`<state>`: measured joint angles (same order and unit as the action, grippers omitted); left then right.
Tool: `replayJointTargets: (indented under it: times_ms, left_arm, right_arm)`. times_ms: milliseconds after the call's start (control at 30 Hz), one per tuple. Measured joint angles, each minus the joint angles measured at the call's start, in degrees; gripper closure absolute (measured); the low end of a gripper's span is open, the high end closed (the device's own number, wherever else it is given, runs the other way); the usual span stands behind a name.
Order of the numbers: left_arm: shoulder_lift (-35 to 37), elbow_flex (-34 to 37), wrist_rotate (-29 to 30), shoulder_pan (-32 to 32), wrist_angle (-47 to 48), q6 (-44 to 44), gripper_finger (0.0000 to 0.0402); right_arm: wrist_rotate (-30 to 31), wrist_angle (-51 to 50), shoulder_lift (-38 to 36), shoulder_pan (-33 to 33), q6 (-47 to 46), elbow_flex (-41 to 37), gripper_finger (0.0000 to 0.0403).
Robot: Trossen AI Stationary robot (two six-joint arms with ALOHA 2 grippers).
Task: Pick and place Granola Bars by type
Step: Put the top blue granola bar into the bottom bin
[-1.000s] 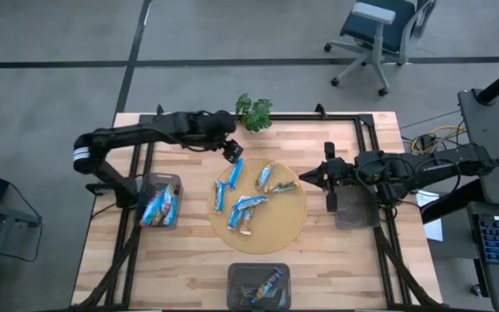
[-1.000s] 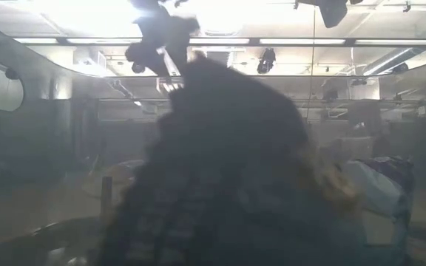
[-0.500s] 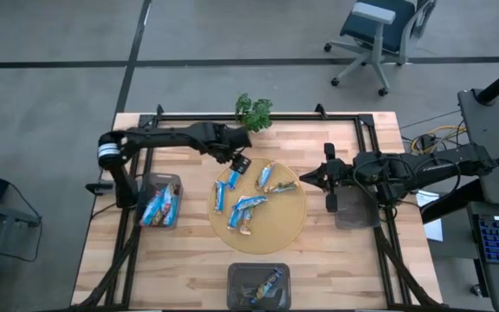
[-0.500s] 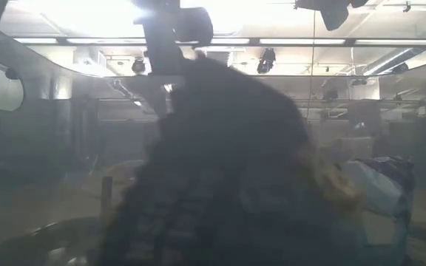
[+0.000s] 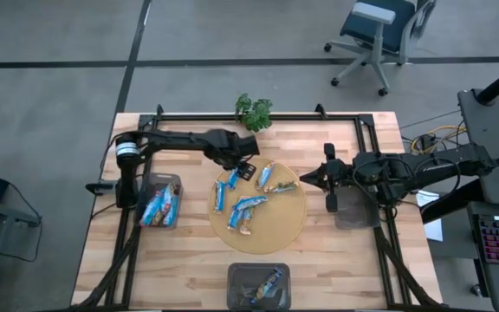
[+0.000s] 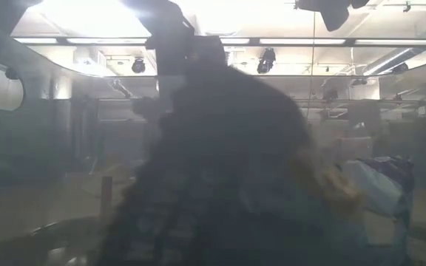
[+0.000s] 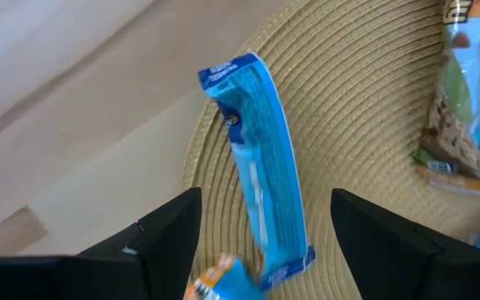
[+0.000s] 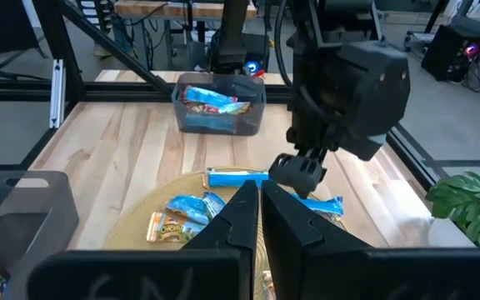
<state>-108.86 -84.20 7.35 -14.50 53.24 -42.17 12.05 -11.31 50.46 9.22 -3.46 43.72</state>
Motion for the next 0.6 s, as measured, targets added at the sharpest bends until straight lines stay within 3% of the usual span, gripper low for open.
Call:
replayJointTargets:
  times_ms: [600]
  left_arm:
    - [-5.2, 0.1, 0.0, 0.0, -3.3, 0.0, 0.0152]
  right_arm:
    - [0.0, -1.0, 0.0, 0.0, -0.4, 0.0, 0.0394]
